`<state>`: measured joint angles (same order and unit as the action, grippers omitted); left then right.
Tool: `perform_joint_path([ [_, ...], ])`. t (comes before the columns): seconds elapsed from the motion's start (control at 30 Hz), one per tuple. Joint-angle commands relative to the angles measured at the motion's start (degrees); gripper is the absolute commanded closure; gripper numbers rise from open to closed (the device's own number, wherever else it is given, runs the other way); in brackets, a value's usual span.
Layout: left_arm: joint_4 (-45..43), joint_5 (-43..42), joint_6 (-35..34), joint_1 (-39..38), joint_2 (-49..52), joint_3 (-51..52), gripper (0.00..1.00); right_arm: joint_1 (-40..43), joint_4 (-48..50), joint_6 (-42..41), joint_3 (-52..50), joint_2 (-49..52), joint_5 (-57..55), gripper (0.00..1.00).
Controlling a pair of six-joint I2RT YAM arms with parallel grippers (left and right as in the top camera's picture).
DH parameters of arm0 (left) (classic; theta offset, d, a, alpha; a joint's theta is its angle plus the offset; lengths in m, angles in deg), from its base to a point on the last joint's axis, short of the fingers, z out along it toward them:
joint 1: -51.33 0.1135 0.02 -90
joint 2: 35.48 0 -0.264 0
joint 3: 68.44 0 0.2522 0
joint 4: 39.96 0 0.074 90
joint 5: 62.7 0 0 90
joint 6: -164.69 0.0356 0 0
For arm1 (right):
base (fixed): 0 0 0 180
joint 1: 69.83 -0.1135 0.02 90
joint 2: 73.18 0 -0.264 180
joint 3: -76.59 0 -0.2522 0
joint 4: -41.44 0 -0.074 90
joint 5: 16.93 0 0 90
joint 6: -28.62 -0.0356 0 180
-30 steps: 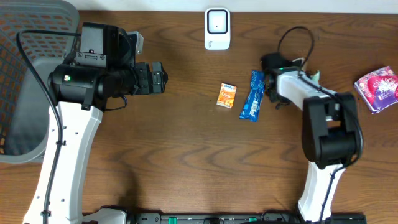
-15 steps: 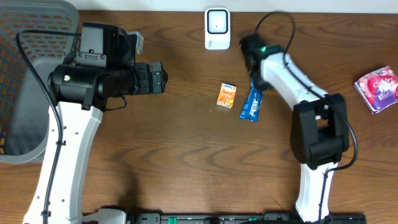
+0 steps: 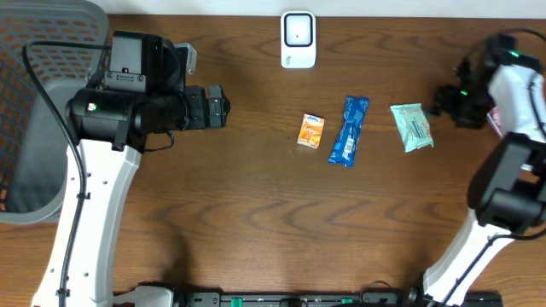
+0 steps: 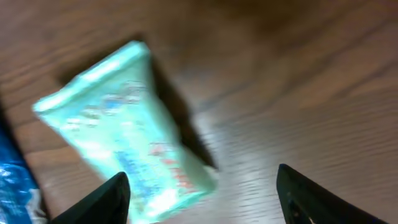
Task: Scan the item barcode
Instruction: 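Reach the right gripper back to the wipes pack and grasp it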
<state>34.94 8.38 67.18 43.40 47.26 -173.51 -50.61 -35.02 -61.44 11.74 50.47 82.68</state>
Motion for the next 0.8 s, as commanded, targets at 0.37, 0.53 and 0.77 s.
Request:
perform_joint_path([
  [0.37,0.09,0.52,-0.09,0.15,0.11,0.11,0.02,6.38,15.72,14.67,-13.14,-0.72,35.78,0.3],
  [0.53,0.09,0.52,-0.09,0.15,0.11,0.11,0.02,5.11,16.55,14.69,-14.47,-0.7,35.78,0.35],
  [0.77,0.09,0.52,-0.09,0.15,0.11,0.11,0.02,3.43,24.26,8.72,-21.66,-0.7,32.24,0.41],
])
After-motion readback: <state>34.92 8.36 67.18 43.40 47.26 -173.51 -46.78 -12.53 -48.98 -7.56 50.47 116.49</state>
